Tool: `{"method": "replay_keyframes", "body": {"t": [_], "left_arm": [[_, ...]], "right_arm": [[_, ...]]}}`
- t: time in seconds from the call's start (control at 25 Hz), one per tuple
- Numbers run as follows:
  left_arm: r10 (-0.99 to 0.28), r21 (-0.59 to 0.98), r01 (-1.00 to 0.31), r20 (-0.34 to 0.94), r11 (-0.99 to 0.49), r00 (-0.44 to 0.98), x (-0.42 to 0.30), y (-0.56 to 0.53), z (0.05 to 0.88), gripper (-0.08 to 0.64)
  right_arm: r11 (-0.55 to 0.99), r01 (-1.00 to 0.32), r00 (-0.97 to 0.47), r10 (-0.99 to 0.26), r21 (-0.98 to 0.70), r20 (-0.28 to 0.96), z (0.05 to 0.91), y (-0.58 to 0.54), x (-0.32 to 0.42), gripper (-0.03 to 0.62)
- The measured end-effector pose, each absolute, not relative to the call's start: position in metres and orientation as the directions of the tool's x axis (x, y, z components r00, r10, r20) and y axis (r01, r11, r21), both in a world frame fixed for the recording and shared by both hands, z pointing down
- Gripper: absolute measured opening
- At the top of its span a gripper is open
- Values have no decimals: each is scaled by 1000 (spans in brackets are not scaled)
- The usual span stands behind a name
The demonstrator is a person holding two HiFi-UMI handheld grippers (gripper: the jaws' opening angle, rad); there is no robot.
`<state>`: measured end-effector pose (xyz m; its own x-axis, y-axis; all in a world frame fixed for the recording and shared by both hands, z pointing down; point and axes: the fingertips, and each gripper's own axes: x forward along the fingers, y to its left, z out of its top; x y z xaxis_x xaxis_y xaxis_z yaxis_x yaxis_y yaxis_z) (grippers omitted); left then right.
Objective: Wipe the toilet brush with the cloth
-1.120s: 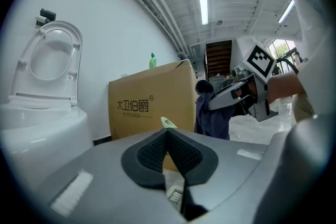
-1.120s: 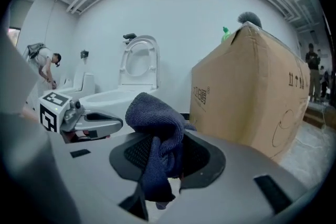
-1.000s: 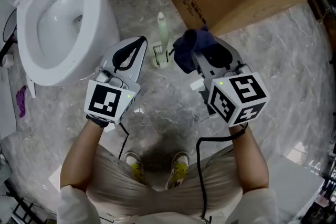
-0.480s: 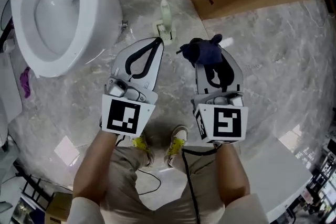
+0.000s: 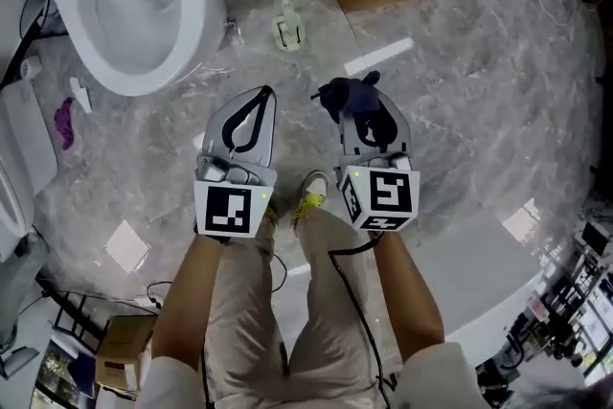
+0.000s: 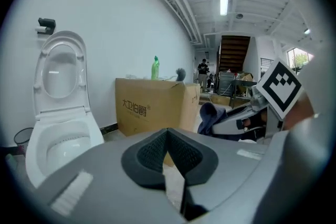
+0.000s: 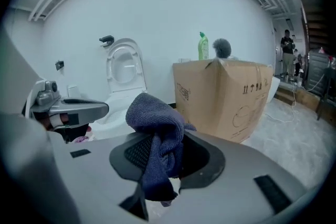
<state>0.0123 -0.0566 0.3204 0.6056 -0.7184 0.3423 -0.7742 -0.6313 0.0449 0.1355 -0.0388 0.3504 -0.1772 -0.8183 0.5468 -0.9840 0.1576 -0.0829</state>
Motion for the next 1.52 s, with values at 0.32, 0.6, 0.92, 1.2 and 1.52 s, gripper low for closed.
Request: {"method": "replay_keyframes", "body": {"t": [0.32, 0.6, 0.92, 1.2, 1.52], "left_arm": [[-692, 64, -752, 345, -657, 634, 11, -10, 151, 2], [-663, 11, -714, 361, -700, 655, 22, 36, 18, 2], [-696, 14, -739, 325, -674, 640, 8, 68, -87, 2], [-707, 1, -738, 289, -675, 646, 13, 84, -132, 2], [-741, 41, -771, 244, -636, 625, -3, 83, -162, 2]], "right_arm": [[249, -965, -251, -793, -80, 555, 176, -1, 126, 132], [318, -945, -307, -791, -74, 530, 33, 46, 128, 132], [336, -940, -323, -829, -55, 458, -85, 75, 132, 130], [362, -932, -338, -844, -23, 416, -143, 87, 138, 130], [392, -919, -353, -857, 32, 376, -182, 96, 136, 130]]}}
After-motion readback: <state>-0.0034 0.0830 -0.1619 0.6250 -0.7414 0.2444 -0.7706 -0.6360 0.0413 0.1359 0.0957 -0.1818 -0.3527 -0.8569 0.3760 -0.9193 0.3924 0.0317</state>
